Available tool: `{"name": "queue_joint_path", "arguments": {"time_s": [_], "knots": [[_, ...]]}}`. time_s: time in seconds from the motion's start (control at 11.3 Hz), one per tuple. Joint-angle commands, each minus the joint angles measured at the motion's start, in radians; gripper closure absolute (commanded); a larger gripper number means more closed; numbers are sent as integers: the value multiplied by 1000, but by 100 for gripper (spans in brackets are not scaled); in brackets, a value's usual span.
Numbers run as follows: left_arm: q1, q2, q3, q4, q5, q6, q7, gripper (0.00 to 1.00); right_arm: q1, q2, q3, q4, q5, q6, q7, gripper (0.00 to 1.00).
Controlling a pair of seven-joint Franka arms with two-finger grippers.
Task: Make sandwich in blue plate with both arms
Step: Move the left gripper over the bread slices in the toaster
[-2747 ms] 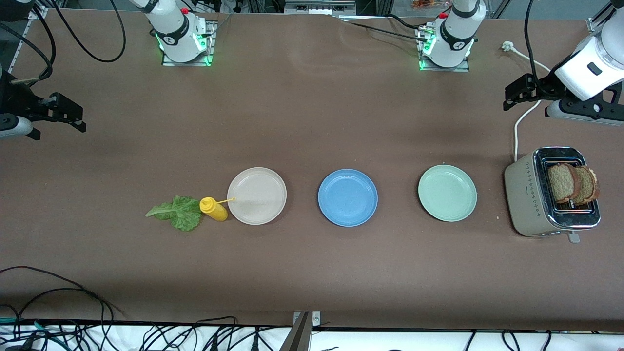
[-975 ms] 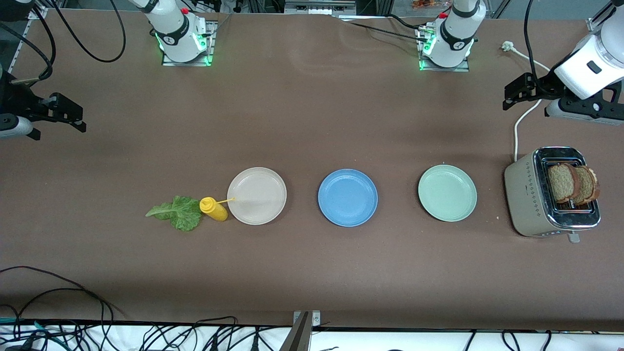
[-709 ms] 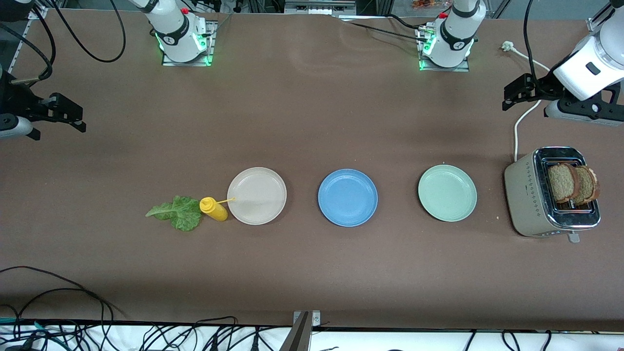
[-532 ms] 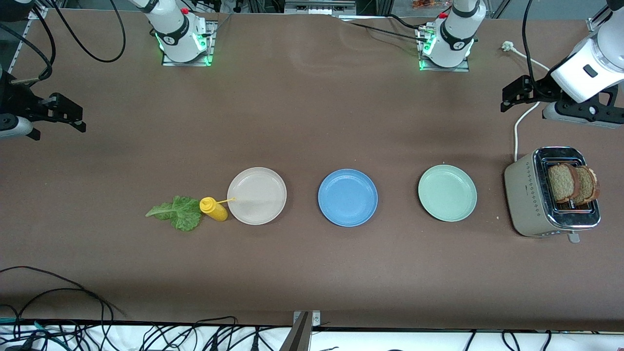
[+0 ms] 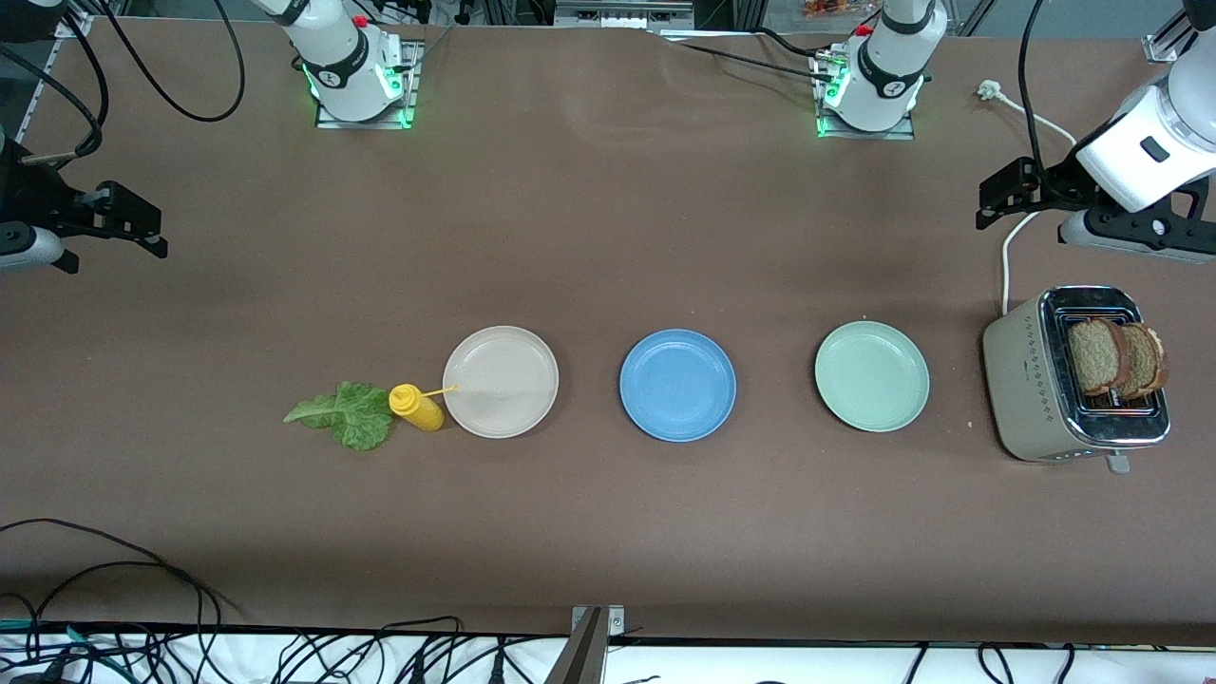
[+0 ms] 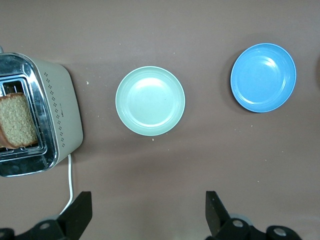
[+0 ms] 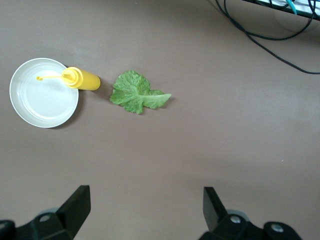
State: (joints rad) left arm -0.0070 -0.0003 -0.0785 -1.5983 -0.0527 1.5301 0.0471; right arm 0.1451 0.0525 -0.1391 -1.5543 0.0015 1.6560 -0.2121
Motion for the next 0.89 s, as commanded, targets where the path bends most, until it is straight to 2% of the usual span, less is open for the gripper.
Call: {"name": "queue_joint_path", "arguments": {"time_s": [0.0,0.8], "knots": [[-2,17,2,37,5,-21,17,0,-4,0,1,13,-2,-19,-3,0],[13,16,3,38,11,-19,25,0,-6,0,1,11,-2,-19,-3,0]]}}
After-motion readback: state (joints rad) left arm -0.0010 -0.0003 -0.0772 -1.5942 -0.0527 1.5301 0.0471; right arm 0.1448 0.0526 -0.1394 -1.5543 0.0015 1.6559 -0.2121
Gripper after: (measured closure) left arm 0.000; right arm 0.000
